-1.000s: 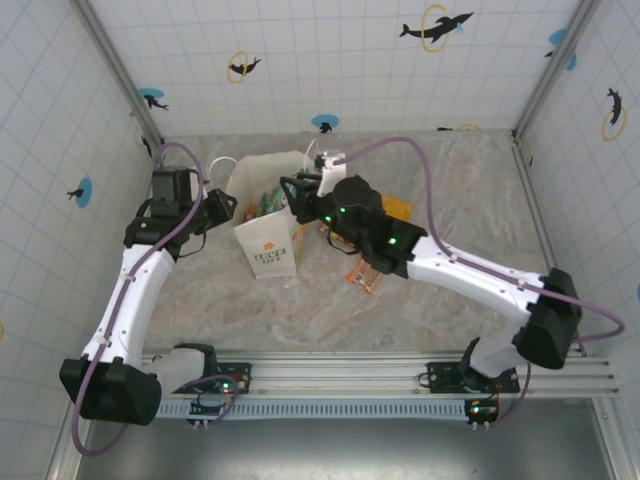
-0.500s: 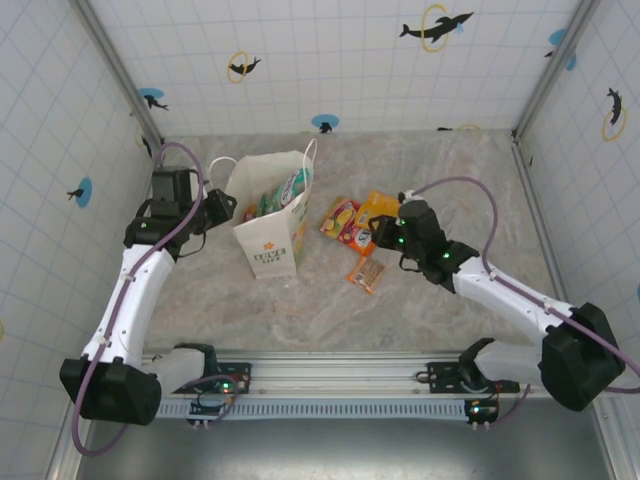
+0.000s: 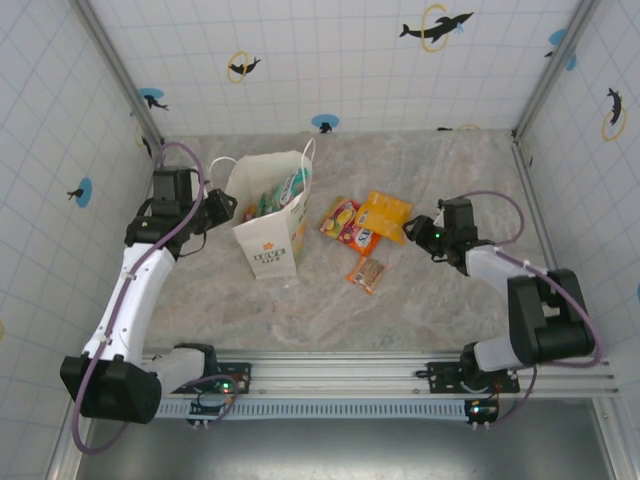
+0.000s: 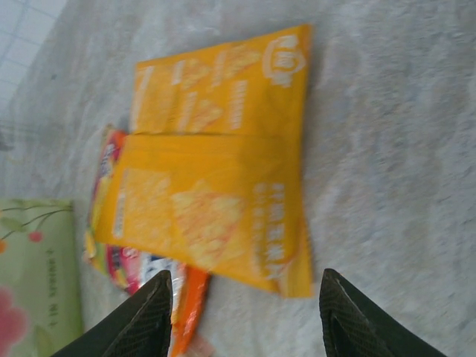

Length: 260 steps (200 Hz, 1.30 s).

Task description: Place the snacks into the paper bag

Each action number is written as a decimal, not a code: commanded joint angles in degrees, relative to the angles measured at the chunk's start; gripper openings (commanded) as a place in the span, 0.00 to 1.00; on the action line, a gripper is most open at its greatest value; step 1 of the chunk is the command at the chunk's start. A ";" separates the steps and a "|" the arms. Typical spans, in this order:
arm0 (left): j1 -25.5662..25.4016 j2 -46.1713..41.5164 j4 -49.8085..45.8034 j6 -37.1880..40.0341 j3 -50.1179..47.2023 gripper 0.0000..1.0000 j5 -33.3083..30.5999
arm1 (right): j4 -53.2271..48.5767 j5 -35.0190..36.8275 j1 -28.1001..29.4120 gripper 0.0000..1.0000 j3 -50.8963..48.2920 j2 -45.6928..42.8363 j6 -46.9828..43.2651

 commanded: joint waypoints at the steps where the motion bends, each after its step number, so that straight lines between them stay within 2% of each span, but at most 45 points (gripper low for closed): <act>1: 0.20 0.29 0.77 0.66 0.19 0.27 -0.58 | 8.81 -8.95 -2.30 0.57 1.97 4.89 1.52; 24: 0.16 0.31 0.43 0.64 0.32 0.27 -0.64 | 13.86 -11.22 -2.53 0.57 3.73 9.46 2.55; 83: 0.16 0.07 0.46 0.03 -0.12 0.27 -0.56 | 13.29 -9.26 -3.32 0.58 9.94 18.76 0.56; 147: 0.21 -0.24 -0.02 -0.24 0.15 0.27 -1.88 | 16.19 -12.66 -4.46 0.54 12.97 24.86 1.39; 169: 0.22 -0.08 0.03 -0.24 0.15 0.27 -1.76 | 18.45 -14.09 -4.46 0.48 12.72 26.15 2.84; 233: 0.19 -0.61 -0.27 -0.24 0.08 0.26 -2.15 | 22.11 -14.10 -4.46 0.19 11.13 25.67 5.03; 260: 0.19 -0.61 -0.16 -0.14 0.09 0.27 -1.89 | 23.07 -13.97 -4.46 0.11 10.27 23.88 5.39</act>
